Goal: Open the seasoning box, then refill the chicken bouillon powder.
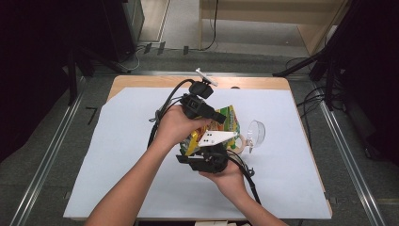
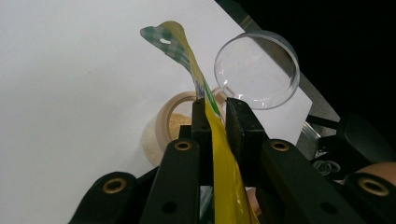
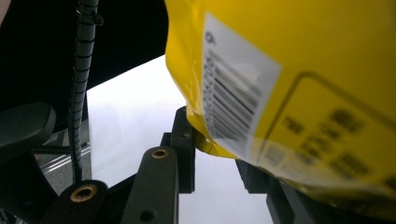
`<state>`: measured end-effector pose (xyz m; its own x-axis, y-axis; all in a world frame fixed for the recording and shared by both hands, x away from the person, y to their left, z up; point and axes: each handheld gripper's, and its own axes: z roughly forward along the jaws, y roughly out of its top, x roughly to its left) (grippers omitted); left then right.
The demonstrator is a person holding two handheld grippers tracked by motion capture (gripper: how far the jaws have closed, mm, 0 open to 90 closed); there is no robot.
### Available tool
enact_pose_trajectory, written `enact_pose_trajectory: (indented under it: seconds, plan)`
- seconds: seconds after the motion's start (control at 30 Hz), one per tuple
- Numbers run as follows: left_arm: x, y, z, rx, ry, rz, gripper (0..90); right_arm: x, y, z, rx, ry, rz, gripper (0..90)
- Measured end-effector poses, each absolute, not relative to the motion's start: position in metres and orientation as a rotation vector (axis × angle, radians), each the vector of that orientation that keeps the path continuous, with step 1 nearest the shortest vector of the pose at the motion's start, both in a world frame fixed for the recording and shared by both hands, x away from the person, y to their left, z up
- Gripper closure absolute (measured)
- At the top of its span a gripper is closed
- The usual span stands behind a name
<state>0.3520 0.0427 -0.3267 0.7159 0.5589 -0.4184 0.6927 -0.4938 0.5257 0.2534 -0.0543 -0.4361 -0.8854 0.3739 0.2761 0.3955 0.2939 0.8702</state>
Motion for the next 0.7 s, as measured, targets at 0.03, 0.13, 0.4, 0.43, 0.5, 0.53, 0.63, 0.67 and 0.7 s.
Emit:
enact_pose_trajectory:
  seconds: [0.03,0.13,0.4,0.43,0.5,0.53,0.63,0.67,0.7]
  plan:
    - [0.3522,0.0423,-0.3263,2.232,0.944,-0.250,82.7,0.2533,-0.0546,-0.4358,-0.749,-2.508,-1.699,72.4]
    - [0.3523,0.0414,-0.3265,2.231,0.946,-0.250,82.7,0.2532,-0.0551,-0.4352,-0.756,-2.502,-1.698,72.3]
    - [0.3535,0.0418,-0.3271,2.229,0.946,-0.255,82.6,0.2539,-0.0554,-0.4355,-0.754,-2.509,-1.693,72.4]
    - [0.3536,0.0418,-0.3270,2.229,0.946,-0.255,82.6,0.2542,-0.0554,-0.4355,-0.754,-2.510,-1.693,72.4]
    - [0.3538,0.0416,-0.3270,2.228,0.945,-0.255,82.6,0.2543,-0.0556,-0.4353,-0.754,-2.509,-1.694,72.4]
    - [0.3538,0.0415,-0.3268,2.229,0.945,-0.255,82.6,0.2542,-0.0556,-0.4352,-0.756,-2.508,-1.693,72.4]
    - [0.3540,0.0415,-0.3262,2.227,0.944,-0.255,82.6,0.2542,-0.0555,-0.4347,-0.759,-2.504,-1.695,72.4]
    - [0.3541,0.0418,-0.3259,2.227,0.944,-0.255,82.5,0.2541,-0.0554,-0.4343,-0.759,-2.502,-1.695,72.4]
    - [0.3541,0.0421,-0.3257,2.227,0.946,-0.253,82.4,0.2540,-0.0553,-0.4340,-0.759,-2.500,-1.696,72.4]
